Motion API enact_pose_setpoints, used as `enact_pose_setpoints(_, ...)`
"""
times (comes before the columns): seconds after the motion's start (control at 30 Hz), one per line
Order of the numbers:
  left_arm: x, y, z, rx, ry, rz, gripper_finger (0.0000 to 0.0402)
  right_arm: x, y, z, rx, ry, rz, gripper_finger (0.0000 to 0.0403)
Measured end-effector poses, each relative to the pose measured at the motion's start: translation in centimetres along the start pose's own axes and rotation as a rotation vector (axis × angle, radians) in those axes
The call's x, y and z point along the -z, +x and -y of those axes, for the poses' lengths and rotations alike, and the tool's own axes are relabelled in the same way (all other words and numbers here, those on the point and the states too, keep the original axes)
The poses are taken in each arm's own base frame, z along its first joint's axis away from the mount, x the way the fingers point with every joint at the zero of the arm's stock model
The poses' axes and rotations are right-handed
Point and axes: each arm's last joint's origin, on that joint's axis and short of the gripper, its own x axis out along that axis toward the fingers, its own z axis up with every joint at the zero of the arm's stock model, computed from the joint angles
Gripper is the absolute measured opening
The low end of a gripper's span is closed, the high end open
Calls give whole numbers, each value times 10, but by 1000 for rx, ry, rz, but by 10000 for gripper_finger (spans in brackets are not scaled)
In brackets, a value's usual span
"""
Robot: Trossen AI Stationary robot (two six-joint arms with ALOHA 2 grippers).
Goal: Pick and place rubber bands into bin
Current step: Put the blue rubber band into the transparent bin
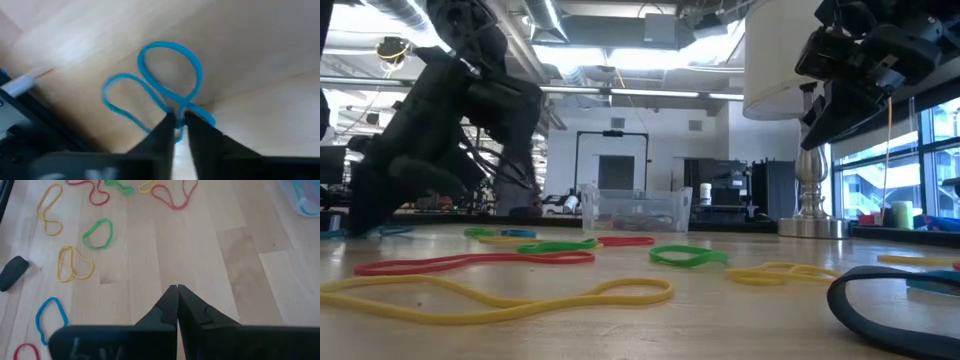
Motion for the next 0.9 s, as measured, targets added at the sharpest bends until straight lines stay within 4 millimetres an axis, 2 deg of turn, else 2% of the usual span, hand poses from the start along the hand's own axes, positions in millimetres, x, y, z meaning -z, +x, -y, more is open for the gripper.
enact_pose_setpoints(0.07,-1,-3,2,-6,11,10,12,0,0,0,0,8,1,6)
enact_pose_setpoints(0.23,-6,-19,12,28,16,84,3,0,0,0,-1,23,0,6)
enact_pose_setpoints(0.4,-8,-47,19,3,40,156,3,0,0,0,-2,28,1,6)
enact_pose_setpoints(0.7,-11,-125,16,-118,103,337,2,0,0,0,-2,26,1,6)
enact_pose_setpoints(0.9,-28,-182,7,-117,187,548,2,-2,0,0,-4,43,17,6)
